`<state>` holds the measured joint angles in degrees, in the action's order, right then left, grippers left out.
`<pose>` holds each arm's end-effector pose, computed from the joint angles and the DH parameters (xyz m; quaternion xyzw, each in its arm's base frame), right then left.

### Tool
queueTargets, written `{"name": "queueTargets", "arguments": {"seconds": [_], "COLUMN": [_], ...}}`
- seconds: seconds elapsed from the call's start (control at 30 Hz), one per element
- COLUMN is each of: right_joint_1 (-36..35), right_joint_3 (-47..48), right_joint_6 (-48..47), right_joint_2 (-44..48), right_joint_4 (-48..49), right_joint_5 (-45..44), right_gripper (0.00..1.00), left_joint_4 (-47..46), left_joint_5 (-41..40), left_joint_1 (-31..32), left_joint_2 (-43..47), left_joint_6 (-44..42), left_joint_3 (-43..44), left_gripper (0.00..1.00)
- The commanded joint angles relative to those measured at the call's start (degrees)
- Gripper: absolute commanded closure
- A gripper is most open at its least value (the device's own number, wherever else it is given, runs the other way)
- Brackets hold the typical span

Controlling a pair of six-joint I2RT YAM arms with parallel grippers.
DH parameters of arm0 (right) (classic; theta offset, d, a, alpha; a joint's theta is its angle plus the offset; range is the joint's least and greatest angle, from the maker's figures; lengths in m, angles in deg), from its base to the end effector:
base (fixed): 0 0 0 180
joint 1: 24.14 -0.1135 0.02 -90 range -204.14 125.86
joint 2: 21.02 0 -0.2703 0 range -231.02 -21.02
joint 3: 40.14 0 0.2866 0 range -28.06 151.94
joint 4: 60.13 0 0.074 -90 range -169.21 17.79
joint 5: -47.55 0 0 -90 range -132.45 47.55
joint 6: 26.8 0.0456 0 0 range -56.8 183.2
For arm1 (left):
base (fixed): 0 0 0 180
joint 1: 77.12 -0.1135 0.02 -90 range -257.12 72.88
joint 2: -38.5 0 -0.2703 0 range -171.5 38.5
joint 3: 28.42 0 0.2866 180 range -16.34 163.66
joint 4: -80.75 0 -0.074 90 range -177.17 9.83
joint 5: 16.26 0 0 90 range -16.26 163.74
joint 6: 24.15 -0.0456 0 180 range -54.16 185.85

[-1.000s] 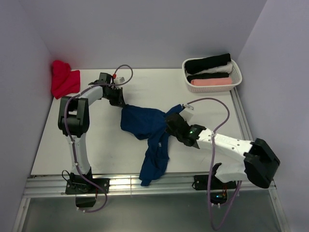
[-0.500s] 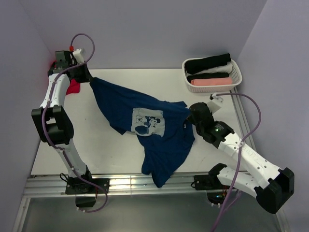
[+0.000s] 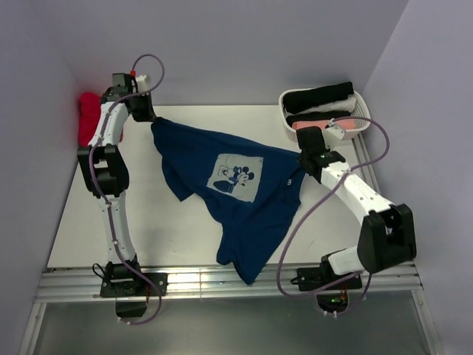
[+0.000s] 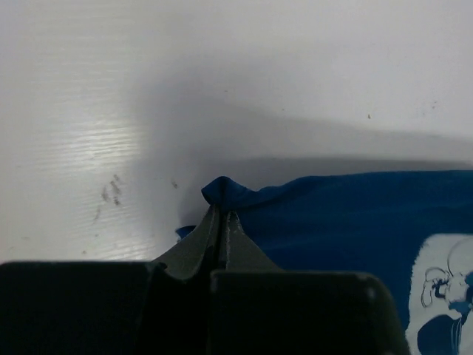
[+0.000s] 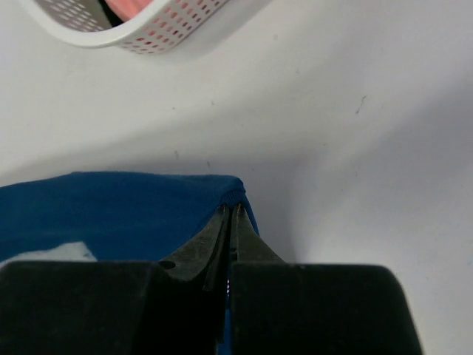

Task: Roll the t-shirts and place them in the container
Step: Flatten the tshirt

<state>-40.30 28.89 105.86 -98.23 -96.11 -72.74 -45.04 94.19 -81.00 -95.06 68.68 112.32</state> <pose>0.3187 0.0684 0.2573 0.3028 0.8421 -0.0250 0.4456 0.5700 0.0227 0.2598 0.0113 0.9180 -0.1619 0.3619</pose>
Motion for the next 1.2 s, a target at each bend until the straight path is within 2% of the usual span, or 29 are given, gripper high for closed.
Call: {"name": "queueTargets", "arguments": {"seconds": [0.0, 0.03, 0.07, 0.13, 0.17, 0.23, 0.27, 0.3, 0.33, 0.37, 0.43, 0.5, 0.57, 0.6, 0.7, 0.83, 0.9, 1.07, 1.17], "right_joint_1": [2.6, 3.1, 3.3, 3.9, 4.1, 5.3, 5.6, 5.9, 6.3, 6.4, 6.8, 7.0, 7.0, 7.0, 6.7, 3.3, -0.6, -6.7, -8.7], "right_joint_3": [4.7, 5.4, 6.8, 8.3, 9.7, 10.6, 11.2, 11.5, 11.6, 11.5, 11.2, 10.6, 10.1, 9.8, 6.7, 1.9, -0.3, -4.6, -7.6], "right_joint_6": [-2.2, -2.3, -2.5, -2.8, -3.0, -3.5, -3.7, -3.9, -4.0, -4.1, -4.1, -4.2, -4.1, -4.0, -2.8, -0.6, 1.4, 6.1, 7.9], "right_joint_2": [-4.2, -5.0, -6.0, -8.7, -9.6, -11.6, -12.0, -12.7, -12.8, -12.9, -12.6, -11.9, -11.1, -9.8, -5.3, -0.3, 1.2, 3.2, 4.3], "right_joint_4": [2.9, 3.1, 3.1, 2.4, 2.1, 1.2, 1.2, 0.6, 0.5, 0.5, 0.5, 0.0, -0.6, -1.1, -0.5, -0.2, -0.7, -1.2, 0.6], "right_joint_5": [-0.5, -0.4, -1.2, -2.1, -2.1, -1.9, -1.5, -1.2, -1.1, -0.8, -0.4, -0.4, 0.0, 0.2, 2.7, 3.9, 2.5, 1.9, 3.0], "right_gripper": [1.00, 1.00, 1.00, 1.00, 1.00, 1.00, 0.95, 0.88, 0.69, 0.59, 0.43, 0.38, 0.33, 0.33, 0.33, 0.35, 0.35, 0.37, 0.39], "left_joint_4": [-5.3, -4.9, -3.9, -1.4, -1.3, -3.1, -3.7, -4.0, -4.2, -4.0, -2.4, -0.7, -1.1, -1.7, -3.2, -4.6, -7.7, -10.3, -11.1], "left_joint_5": [-2.1, -2.3, -2.4, -2.3, -2.7, -3.8, -4.3, -4.7, -5.5, -5.4, -4.5, -3.0, -1.3, -1.0, 1.3, 3.1, 1.9, 1.0, 0.5], "left_joint_1": [3.3, 3.4, 3.4, 4.9, 4.9, 4.6, 4.3, 4.1, 4.1, 3.1, 1.0, -0.7, -1.4, -1.7, -1.3, 0.6, 3.1, 10.6, 12.7], "left_joint_2": [0.3, -0.5, -1.3, -2.4, -1.8, 2.8, 4.7, 8.3, 9.9, 11.3, 14.5, 17.7, 21.0, 24.9, 32.4, 39.1, 42.1, 43.0, 42.2], "left_joint_6": [0.7, 1.2, 1.5, 1.8, 1.7, 0.7, 0.2, -1.1, -1.8, -2.2, -5.7, -9.4, -12.3, -15.4, -19.5, -21.3, -20.2, -16.6, -15.2], "left_joint_3": [1.5, 2.7, 4.1, 6.6, 5.8, -0.3, -3.0, -7.3, -9.3, -11.0, -15.0, -19.5, -24.7, -31.0, -42.4, -53.8, -59.9, -66.2, -67.8], "left_gripper": [1.00, 1.00, 0.89, 0.75, 0.57, 0.45, 0.35, 0.31, 0.27, 0.22, 0.20, 0.18, 0.23, 0.25, 0.32, 0.44, 0.46, 0.44, 0.45]}}
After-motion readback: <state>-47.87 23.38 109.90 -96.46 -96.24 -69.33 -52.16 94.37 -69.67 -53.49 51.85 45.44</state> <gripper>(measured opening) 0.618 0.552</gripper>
